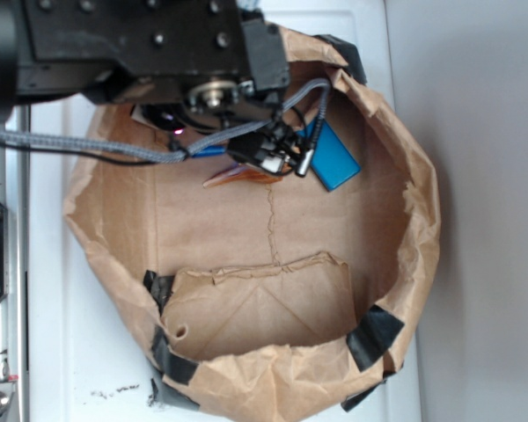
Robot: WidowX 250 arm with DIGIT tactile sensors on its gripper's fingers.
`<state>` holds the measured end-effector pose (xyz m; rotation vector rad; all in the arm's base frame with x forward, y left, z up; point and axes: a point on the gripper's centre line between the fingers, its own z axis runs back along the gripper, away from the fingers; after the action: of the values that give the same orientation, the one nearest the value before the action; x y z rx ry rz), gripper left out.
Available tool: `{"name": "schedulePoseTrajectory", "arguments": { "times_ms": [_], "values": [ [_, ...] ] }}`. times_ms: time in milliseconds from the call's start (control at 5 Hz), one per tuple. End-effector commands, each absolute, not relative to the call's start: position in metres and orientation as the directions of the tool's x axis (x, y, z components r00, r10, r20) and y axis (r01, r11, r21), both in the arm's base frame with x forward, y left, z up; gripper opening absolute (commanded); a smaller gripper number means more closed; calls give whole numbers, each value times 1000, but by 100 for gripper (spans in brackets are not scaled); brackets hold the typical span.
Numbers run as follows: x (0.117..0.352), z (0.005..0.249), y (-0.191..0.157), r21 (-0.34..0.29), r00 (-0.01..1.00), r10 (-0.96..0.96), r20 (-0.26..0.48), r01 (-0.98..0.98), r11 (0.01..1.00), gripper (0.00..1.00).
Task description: Grab the blue ball.
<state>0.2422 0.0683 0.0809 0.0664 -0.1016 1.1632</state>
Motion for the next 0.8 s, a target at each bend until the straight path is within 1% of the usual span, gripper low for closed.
{"name": "schedulePoseTrajectory", "arguments": {
  "times_ms": [0, 200, 400, 600],
  "values": [
    [240, 84, 102, -35, 206, 970, 132, -977, 212, 100],
    [245, 78, 111, -19, 141, 978, 152, -989, 145, 100],
    [254, 74, 123, -4, 108, 977, 184, -994, 110, 100],
    [260, 68, 133, 9, 124, 969, 213, -992, 125, 100]
  ]
}}
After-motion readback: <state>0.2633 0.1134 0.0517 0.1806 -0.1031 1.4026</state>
